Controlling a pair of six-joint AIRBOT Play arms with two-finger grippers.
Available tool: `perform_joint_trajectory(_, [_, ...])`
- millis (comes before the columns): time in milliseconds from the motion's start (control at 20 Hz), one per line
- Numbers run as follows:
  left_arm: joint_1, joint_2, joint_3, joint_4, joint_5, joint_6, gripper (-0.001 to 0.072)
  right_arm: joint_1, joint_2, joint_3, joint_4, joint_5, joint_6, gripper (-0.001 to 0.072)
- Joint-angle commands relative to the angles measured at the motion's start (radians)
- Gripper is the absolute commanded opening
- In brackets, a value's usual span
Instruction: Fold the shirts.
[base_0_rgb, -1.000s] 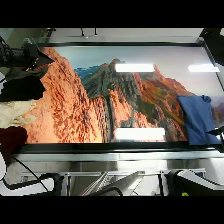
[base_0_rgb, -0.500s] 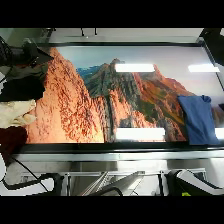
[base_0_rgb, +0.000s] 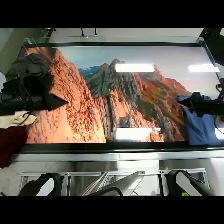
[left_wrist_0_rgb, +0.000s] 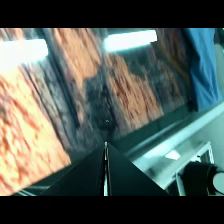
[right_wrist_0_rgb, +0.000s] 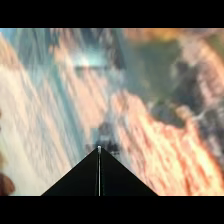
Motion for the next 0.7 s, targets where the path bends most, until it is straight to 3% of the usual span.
perform_joint_trajectory(0, [0.005, 0.123, -0.180, -0.005, -0.009, 0.015, 0.0015, 0.072, 0.021, -0.040, -0.002, -0.030, -0.002, 0.0023])
perform_joint_trajectory(200, [0.004, 0.172, -0.202, 0.011, -0.016, 0.011, 0.0015, 0.072, 0.024, -0.040, 0.002, 0.055, 0.002, 0.0023])
perform_joint_trajectory(650, [0.004, 0.180, -0.202, 0.011, -0.014, 0.011, 0.0015, 0.072, 0.024, -0.040, 0.002, 0.056, 0.002, 0.0023])
